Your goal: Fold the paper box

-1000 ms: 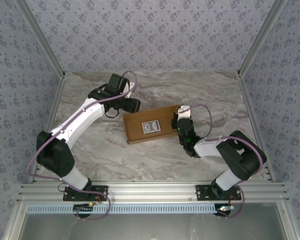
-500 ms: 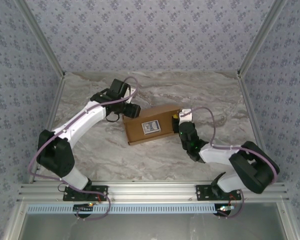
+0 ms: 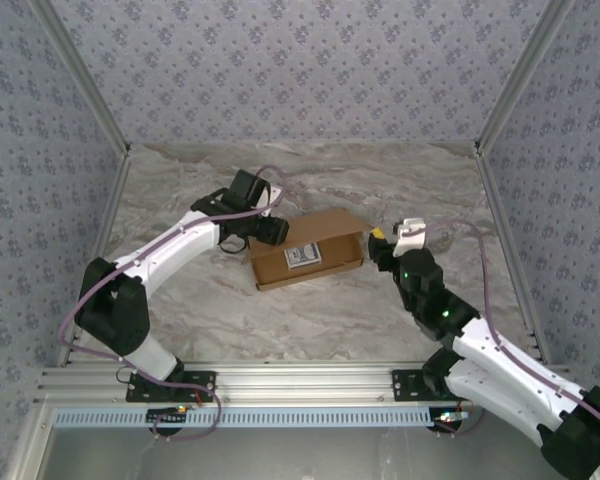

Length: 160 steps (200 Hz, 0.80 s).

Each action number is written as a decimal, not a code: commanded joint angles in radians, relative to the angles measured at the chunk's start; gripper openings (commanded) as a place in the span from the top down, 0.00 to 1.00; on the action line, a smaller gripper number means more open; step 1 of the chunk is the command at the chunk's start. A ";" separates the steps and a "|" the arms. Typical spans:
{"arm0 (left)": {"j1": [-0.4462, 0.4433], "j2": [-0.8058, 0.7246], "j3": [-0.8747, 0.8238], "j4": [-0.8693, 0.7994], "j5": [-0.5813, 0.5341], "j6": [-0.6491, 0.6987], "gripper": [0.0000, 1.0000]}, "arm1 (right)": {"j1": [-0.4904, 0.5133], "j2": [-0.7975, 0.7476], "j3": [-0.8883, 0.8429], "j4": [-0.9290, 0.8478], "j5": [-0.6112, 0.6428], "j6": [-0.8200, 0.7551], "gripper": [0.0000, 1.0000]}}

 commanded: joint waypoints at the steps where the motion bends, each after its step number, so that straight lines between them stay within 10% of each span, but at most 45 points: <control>1: -0.010 -0.042 -0.045 0.052 -0.022 -0.018 0.40 | -0.071 0.085 0.123 -0.212 -0.158 0.013 0.33; 58: -0.024 -0.053 -0.152 0.153 -0.045 -0.039 0.40 | -0.278 0.500 0.409 -0.352 -0.581 -0.017 0.25; 160: -0.027 -0.106 -0.211 0.216 -0.176 -0.063 0.37 | -0.303 0.850 0.460 -0.317 -0.688 -0.016 0.29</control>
